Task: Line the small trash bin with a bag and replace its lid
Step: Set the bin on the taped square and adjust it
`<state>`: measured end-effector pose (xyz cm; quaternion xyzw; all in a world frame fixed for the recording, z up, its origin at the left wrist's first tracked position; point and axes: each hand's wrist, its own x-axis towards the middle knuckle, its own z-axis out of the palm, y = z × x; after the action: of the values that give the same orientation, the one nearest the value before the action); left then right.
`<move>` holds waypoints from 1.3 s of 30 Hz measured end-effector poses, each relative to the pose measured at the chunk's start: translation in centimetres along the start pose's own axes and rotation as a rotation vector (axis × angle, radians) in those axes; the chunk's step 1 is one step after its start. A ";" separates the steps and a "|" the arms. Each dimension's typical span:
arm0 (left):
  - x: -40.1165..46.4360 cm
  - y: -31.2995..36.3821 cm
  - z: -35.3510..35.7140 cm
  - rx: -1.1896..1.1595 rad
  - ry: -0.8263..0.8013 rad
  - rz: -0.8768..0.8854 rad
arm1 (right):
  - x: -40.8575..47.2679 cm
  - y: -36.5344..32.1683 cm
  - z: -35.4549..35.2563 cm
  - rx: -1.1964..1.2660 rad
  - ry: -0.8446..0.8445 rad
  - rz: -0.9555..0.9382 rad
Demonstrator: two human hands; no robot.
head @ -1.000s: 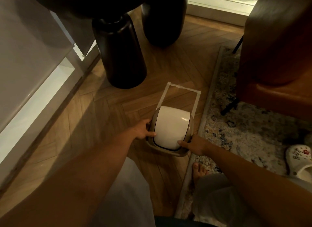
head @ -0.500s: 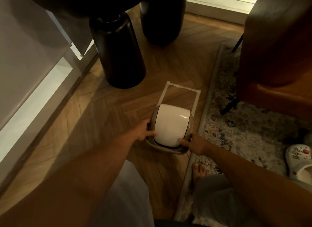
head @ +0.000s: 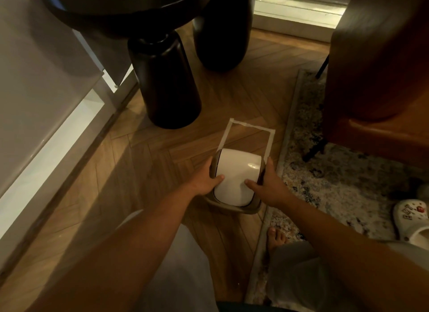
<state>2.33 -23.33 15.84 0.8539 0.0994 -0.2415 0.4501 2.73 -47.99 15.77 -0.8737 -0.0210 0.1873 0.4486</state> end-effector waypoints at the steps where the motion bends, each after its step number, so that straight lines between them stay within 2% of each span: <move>1: -0.1 0.1 0.0 0.006 -0.008 0.001 | -0.2 -0.1 0.2 0.007 0.014 -0.006; 8: -0.8 -0.6 0.6 -0.017 -0.083 -0.042 | -3.2 1.9 1.5 -0.004 -0.039 0.016; 13: -0.5 -0.7 1.1 -0.104 -0.074 -0.063 | -4.7 5.0 3.2 -0.096 -0.189 0.072; 22: 2.3 -1.6 1.7 -0.131 -0.126 -0.040 | -1.9 6.2 3.6 0.213 0.005 0.019; 39: 10.9 -0.4 1.0 -0.124 0.001 0.007 | 4.4 7.4 2.8 0.312 0.111 -0.058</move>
<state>11.23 -24.46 9.58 0.8249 0.1116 -0.2329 0.5029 4.87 -49.36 7.07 -0.8013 0.0079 0.1265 0.5846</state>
